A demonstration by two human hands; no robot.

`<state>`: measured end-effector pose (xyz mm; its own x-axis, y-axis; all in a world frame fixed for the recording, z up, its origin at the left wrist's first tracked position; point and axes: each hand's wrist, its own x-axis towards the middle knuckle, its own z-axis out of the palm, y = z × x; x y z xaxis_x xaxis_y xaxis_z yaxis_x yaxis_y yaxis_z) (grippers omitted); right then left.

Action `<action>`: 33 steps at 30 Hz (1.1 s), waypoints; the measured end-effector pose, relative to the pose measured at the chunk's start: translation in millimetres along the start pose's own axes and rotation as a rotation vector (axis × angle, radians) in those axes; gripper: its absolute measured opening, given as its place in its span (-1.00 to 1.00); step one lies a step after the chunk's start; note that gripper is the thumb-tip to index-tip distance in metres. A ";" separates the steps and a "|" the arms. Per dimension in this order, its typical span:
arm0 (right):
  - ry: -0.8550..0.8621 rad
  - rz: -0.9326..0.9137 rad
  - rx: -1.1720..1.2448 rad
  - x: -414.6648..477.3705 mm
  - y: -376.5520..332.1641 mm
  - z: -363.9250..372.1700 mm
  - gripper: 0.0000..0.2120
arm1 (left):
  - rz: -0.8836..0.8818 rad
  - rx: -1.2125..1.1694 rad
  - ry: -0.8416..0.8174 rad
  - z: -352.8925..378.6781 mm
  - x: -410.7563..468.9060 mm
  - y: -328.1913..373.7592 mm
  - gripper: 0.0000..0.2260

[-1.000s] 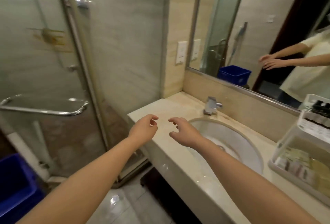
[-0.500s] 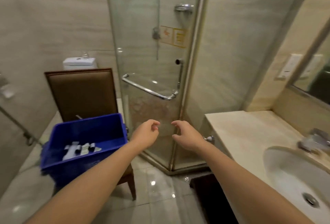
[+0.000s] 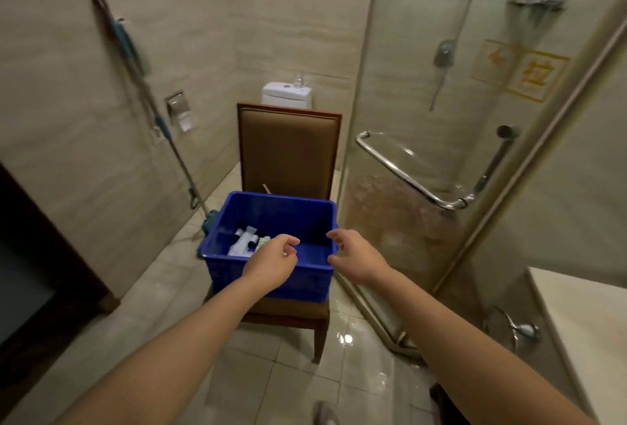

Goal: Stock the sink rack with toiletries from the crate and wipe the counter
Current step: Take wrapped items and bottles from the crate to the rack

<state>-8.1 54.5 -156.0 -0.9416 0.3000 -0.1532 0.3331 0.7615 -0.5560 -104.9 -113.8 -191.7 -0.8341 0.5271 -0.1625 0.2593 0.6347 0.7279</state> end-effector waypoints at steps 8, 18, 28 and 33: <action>-0.159 -0.120 -0.016 97.8 -10.3 13.3 -0.50 | -0.172 0.007 0.131 -18.6 52.6 -33.6 -0.72; -0.315 -0.181 0.035 197.5 8.2 32.7 -0.50 | -0.372 -0.018 0.229 -16.3 103.9 -64.4 -0.70; -0.420 -0.136 0.085 262.4 18.8 66.9 -0.52 | -0.495 0.000 0.207 -22.7 149.7 -95.4 -0.67; -0.434 -0.059 0.105 300.7 22.5 89.5 -0.54 | -0.488 -0.013 0.114 -27.4 196.2 -126.6 -0.65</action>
<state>-288.2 110.4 -287.6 -0.9002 -0.0278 -0.4347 0.2924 0.7011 -0.6503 -314.7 -106.2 -297.5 -0.9049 0.1050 -0.4125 -0.1798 0.7841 0.5940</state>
